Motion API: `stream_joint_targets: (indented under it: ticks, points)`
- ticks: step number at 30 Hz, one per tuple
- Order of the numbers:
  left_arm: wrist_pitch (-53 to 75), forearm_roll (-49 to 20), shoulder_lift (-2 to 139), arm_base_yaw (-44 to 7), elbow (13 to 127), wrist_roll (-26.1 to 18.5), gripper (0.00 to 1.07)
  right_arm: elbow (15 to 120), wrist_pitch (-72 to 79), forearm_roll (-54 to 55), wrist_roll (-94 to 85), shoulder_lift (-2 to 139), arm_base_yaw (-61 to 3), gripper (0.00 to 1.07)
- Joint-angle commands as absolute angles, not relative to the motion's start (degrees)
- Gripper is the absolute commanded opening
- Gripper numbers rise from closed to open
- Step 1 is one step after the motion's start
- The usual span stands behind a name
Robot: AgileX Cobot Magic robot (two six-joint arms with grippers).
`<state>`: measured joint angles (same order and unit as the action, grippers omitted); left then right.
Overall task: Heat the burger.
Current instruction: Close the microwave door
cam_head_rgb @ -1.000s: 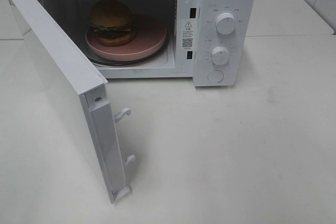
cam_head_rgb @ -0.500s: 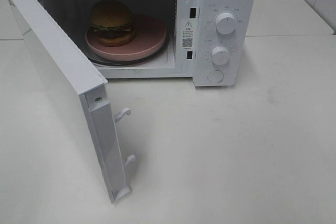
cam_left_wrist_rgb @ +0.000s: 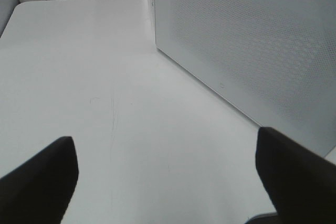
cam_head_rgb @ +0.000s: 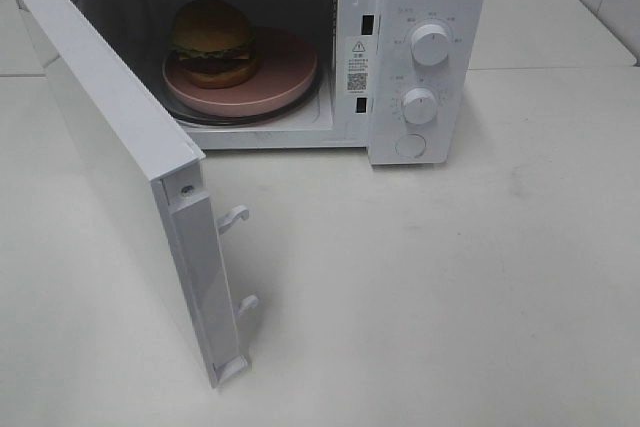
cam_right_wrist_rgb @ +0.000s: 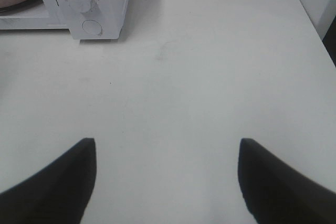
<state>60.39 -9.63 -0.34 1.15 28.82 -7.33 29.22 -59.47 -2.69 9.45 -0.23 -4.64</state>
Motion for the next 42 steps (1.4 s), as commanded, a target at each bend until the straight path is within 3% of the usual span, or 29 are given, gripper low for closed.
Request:
stream_joint_targets:
  ticks: [1,42]
  points:
    - [59.59,-9.91,-1.43,1.2,28.65,-7.33,0.84,29.16,-59.47,-2.58,9.45,-1.66,-4.18,0.72]
    - [59.47,-10.08,-1.15,1.2,28.76,-7.28,0.84,29.16,-59.47,-2.58,9.45,-1.66,-4.18,0.72]
